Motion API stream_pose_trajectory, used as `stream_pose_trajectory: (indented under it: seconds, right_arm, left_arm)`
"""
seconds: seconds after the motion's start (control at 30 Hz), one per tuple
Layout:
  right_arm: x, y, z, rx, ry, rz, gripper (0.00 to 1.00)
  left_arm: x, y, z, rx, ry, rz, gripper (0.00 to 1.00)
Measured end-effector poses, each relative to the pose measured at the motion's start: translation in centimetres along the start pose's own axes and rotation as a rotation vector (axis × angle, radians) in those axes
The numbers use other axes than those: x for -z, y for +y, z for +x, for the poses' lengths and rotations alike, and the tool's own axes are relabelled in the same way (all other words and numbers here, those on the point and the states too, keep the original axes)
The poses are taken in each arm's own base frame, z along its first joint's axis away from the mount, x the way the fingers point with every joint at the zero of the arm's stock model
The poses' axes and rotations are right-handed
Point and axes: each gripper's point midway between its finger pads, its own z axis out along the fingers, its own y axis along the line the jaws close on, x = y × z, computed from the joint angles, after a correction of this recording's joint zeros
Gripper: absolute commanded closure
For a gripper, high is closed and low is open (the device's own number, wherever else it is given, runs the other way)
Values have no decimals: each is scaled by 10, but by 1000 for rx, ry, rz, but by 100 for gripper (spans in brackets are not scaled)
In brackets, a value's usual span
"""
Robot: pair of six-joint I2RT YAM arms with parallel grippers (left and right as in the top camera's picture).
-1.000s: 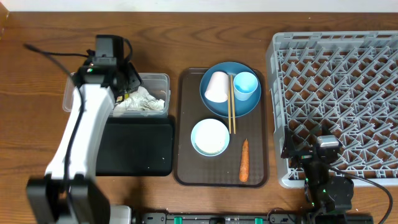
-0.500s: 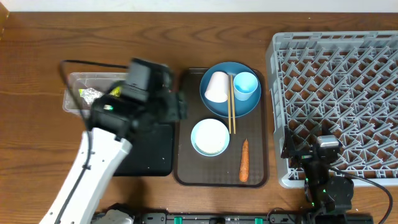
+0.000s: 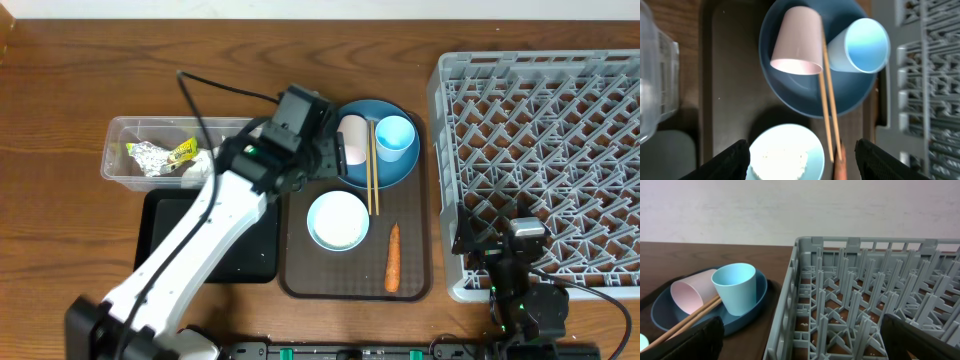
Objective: Sort waste into correct bins and load items into the dishwasher rack
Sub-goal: 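Move the left gripper back over the pink cup on the blue plate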
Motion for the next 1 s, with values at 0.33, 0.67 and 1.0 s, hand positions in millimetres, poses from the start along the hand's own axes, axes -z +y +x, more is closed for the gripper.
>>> stream_pose_trajectory:
  seconds: [0.33,0.67,1.0]
  right_arm:
    - [0,0,0,0,0,0,1]
    - [0,0,0,0,0,0,1]
    - [0,0,0,0,0,0,1]
  left_arm:
    - [-48,-5,-16,81,-20,10,30]
    - [-65,-15,-36,243,-68,81,30]
    - [-90,-13,-21,342,22,84,38]
